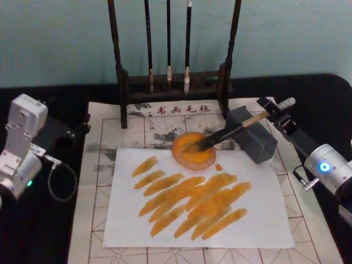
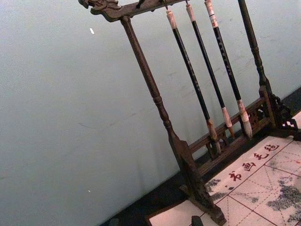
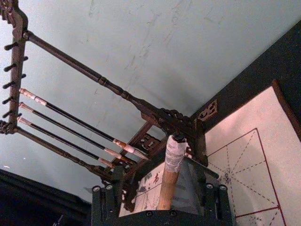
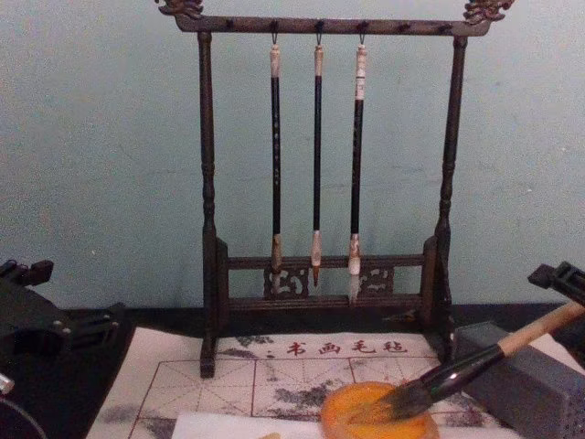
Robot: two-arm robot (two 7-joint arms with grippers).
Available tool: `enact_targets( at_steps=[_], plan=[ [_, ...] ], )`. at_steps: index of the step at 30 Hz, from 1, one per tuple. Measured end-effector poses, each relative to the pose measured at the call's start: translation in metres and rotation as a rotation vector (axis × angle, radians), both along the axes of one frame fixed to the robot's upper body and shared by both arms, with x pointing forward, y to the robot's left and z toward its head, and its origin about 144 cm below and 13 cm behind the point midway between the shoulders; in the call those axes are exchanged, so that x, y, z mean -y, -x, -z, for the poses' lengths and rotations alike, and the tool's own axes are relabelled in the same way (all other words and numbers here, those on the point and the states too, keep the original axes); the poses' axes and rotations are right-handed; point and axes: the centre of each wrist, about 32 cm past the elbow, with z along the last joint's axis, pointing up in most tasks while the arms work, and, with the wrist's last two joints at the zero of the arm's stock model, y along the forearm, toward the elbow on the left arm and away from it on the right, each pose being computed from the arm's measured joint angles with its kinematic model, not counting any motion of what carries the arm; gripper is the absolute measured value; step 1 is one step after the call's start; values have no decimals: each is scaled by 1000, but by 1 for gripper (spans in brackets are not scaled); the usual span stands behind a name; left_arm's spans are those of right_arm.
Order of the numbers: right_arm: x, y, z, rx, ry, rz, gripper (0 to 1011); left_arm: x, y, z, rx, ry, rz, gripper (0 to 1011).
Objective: Pick up the brush from the inkstone, write on the paper, then place the brush back to its original position.
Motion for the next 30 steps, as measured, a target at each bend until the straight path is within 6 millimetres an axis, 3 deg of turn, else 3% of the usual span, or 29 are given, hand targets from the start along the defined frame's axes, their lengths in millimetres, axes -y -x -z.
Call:
enact_targets(
  at_steps=[4, 30],
  plan=[
    [0, 0, 0, 0, 0, 0, 1002, 0, 0, 0, 0, 0, 0, 1001],
    [1, 2, -1, 11, 19, -4, 1002, 0, 0, 0, 0, 0, 0, 1001]
  ],
)
